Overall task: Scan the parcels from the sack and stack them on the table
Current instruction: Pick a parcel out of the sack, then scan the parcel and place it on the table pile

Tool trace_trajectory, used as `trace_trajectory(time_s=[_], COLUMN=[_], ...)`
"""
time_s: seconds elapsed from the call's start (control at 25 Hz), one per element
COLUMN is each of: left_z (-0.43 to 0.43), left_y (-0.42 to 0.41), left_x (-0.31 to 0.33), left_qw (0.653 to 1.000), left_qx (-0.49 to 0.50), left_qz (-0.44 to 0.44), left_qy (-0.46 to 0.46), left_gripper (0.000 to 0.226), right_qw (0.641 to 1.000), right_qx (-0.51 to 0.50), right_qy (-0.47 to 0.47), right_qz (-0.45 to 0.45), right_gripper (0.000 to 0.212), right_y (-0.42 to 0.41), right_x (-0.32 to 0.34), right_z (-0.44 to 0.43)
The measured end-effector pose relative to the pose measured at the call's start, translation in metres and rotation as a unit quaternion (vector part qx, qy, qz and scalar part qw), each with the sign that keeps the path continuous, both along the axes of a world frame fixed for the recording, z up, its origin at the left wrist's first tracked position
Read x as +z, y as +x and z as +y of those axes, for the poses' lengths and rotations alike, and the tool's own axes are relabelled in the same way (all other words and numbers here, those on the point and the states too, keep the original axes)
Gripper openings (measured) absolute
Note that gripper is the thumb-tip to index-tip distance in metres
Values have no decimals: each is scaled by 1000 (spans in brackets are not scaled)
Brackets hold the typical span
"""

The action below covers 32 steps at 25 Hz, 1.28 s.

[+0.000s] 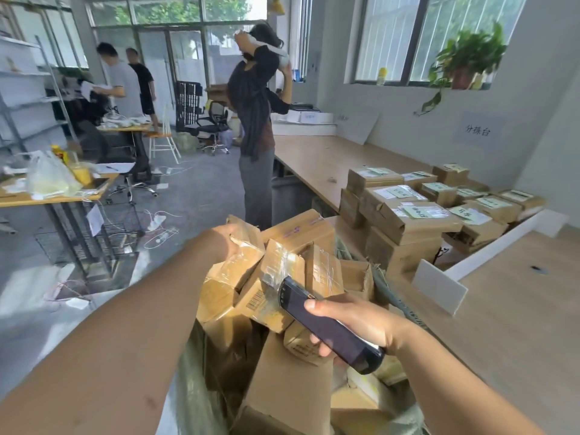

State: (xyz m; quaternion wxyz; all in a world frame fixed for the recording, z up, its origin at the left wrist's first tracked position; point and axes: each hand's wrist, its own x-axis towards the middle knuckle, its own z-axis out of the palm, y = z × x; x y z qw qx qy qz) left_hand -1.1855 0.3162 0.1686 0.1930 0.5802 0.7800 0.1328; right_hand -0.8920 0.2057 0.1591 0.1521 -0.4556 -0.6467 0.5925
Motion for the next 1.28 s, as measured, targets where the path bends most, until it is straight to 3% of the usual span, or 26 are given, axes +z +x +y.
trace_trajectory(time_s=[0.16,0.28,0.44,0.56,0.68,0.84,1.04,1.28], left_z=[-14,-31,-53,-75,-100,-154,-245,-347], left_y=[10,30,105,194,292,428,587,737], left_x=[15,32,48,40,15,-18,-39,-53], left_qw=[999,987,957,939,931,908,848,757], left_qx=[16,6,-139,-238,-301,-392,-521,-649], left_qz=[34,66,-1,-20,-59,-80,-54,-54], left_qy=[26,145,254,248,199,125,78,49], left_gripper=[83,69,49,60,40,38,39,37], right_qw=[1000,999,996,987,971,943,882,804], right_qx=[-7,-27,-79,-154,-234,-330,-470,-593], right_qy=[-20,-18,-5,-9,-11,-24,-38,-43], right_qz=[3,21,38,41,49,21,6,8], right_gripper=[84,80,80,85,60,61,64,39], right_y=[8,28,81,142,212,317,422,500], right_x=[-1,1,2,0,4,3,-10,-24], right_z=[-5,-18,-48,-90,-152,-249,-378,-498])
